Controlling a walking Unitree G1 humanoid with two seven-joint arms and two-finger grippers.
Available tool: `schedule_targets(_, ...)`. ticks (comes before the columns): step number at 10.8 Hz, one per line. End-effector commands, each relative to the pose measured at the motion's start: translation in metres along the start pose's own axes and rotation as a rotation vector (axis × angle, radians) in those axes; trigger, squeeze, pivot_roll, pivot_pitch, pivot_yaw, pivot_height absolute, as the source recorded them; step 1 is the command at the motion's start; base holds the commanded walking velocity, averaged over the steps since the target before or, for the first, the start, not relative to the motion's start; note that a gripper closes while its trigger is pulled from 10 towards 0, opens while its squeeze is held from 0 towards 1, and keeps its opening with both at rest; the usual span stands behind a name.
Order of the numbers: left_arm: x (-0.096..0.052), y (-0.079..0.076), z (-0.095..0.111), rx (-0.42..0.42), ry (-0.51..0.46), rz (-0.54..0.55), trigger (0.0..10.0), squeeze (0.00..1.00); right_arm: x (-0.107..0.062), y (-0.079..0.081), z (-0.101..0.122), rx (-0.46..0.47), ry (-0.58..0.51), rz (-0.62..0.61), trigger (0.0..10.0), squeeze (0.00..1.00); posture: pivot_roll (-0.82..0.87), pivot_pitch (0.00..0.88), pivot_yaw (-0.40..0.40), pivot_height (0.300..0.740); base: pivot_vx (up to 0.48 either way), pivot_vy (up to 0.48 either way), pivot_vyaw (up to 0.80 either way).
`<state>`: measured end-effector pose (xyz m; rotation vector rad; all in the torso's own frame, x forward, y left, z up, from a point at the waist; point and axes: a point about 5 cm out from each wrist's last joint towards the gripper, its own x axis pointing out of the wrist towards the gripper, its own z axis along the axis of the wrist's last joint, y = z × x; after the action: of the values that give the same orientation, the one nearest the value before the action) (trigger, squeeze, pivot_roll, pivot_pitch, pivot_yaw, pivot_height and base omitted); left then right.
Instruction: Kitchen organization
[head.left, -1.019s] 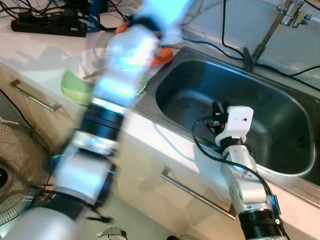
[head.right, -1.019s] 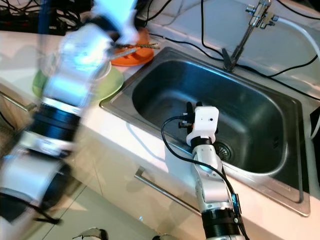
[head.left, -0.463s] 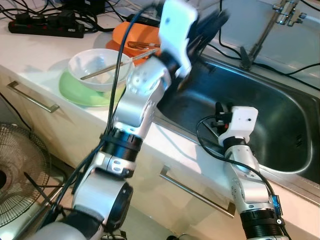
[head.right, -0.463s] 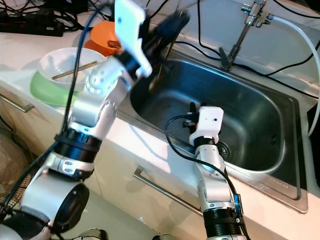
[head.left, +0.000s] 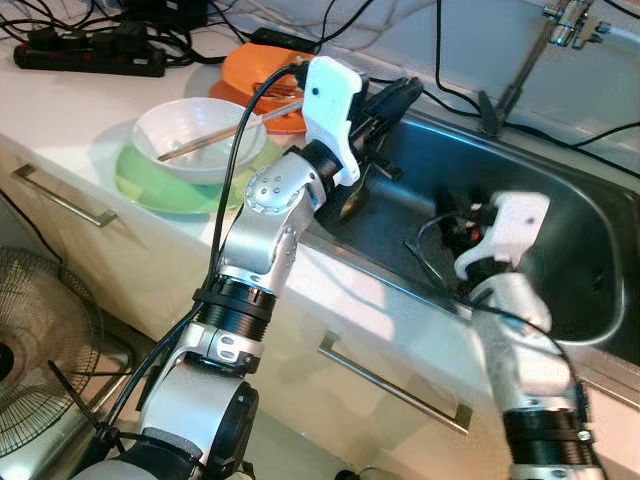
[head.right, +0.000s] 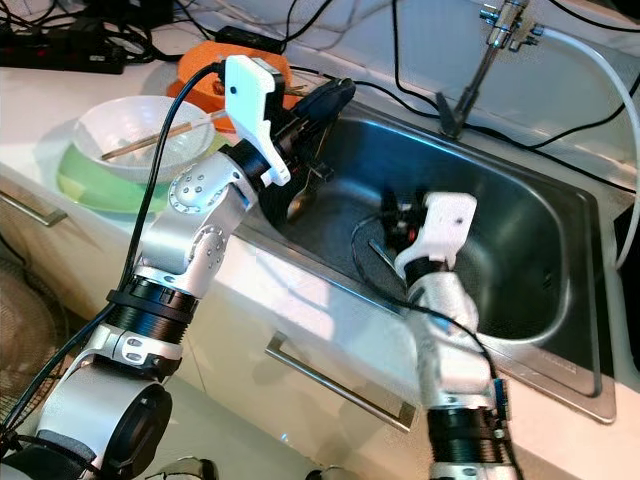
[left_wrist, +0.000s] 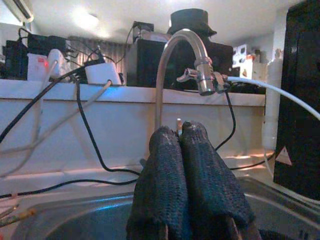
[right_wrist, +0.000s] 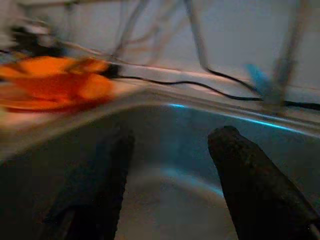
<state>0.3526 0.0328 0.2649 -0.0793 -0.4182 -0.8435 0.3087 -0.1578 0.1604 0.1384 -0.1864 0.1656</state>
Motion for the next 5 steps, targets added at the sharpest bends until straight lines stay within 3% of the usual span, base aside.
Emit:
schedule_targets(1,0.001,-0.001,0.0,-0.008,0.002,-0.016,10.0,0.0,0.002,0.003,0.009,0.017,-0.018,0.043,10.0,0.97,-0.1,0.046,-0.093,0.74,0.0,0.0,0.0)
schedule_targets(2,0.0,0.001,0.0,-0.01,0.006,-0.018,10.0,0.0,-0.002,0.015,0.016,0.073,-0.024,0.181,10.0,0.0,-0.1,0.043,-0.094,0.74,0.0,0.0,0.0)
schedule_targets(5,-0.001,0.001,0.002,-0.074,-0.005,-0.049,10.0,0.0,-0.01,0.032,0.02,0.109,-0.018,0.338,10.0,0.0,-0.1,0.032,-0.09,0.74,0.0,0.0,0.0)
